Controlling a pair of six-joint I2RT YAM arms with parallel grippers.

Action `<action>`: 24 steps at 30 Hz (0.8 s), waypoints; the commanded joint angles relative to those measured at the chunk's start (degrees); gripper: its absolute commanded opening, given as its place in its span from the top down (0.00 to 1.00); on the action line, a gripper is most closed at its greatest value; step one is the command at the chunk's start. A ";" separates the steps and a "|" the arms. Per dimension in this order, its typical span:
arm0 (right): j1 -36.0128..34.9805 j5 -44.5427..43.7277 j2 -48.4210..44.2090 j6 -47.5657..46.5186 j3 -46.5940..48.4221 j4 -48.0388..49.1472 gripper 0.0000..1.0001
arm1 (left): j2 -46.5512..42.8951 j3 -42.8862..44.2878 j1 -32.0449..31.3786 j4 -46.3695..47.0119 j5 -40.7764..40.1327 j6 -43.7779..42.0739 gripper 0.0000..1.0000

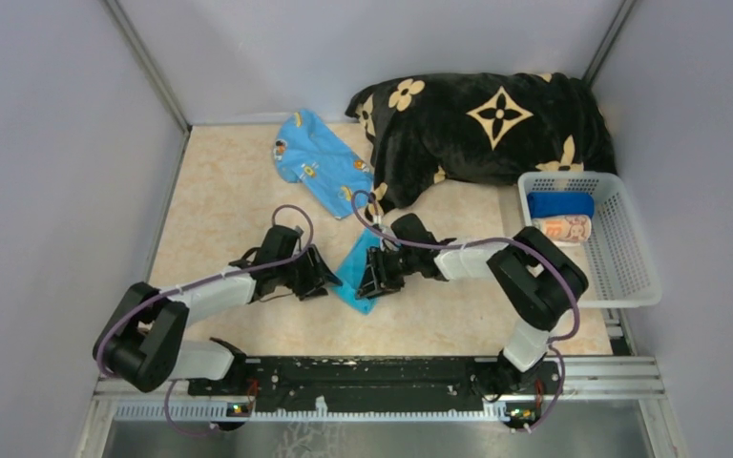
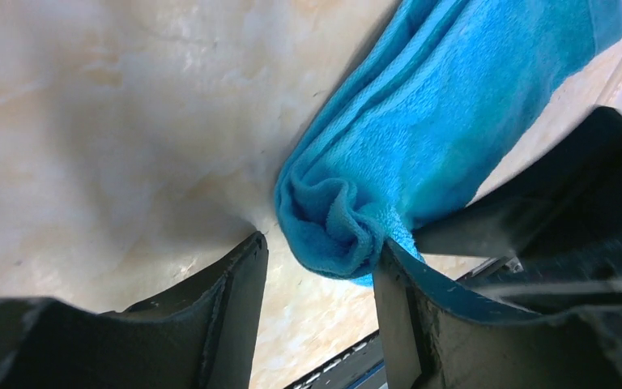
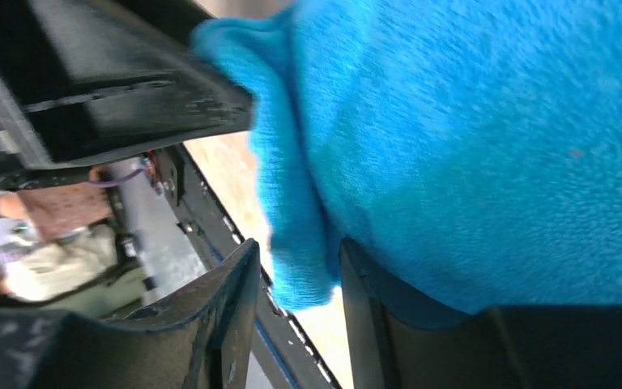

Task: Roll the towels
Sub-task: Roll the towel at the center of the board.

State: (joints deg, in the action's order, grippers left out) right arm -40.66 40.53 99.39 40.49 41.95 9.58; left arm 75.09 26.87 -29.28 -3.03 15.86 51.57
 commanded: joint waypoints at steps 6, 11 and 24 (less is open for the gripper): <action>-11.52 -32.98 -14.00 -21.49 13.95 -27.74 0.52 | 7.46 1.90 -1.86 -0.13 -3.14 -1.52 0.43; -18.21 -35.59 -12.69 -25.50 15.30 -25.34 0.53 | 8.14 1.79 -2.27 -0.48 -3.92 -1.48 0.43; -22.31 -46.27 -3.31 -32.51 15.45 -25.78 0.53 | 8.93 1.10 -2.24 -2.57 -7.38 -1.61 0.44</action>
State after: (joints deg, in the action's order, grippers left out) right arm -62.22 -0.73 94.41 11.62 55.59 -15.88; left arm 81.01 30.09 -31.20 0.93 15.51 51.68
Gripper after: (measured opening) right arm 0.469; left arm 0.560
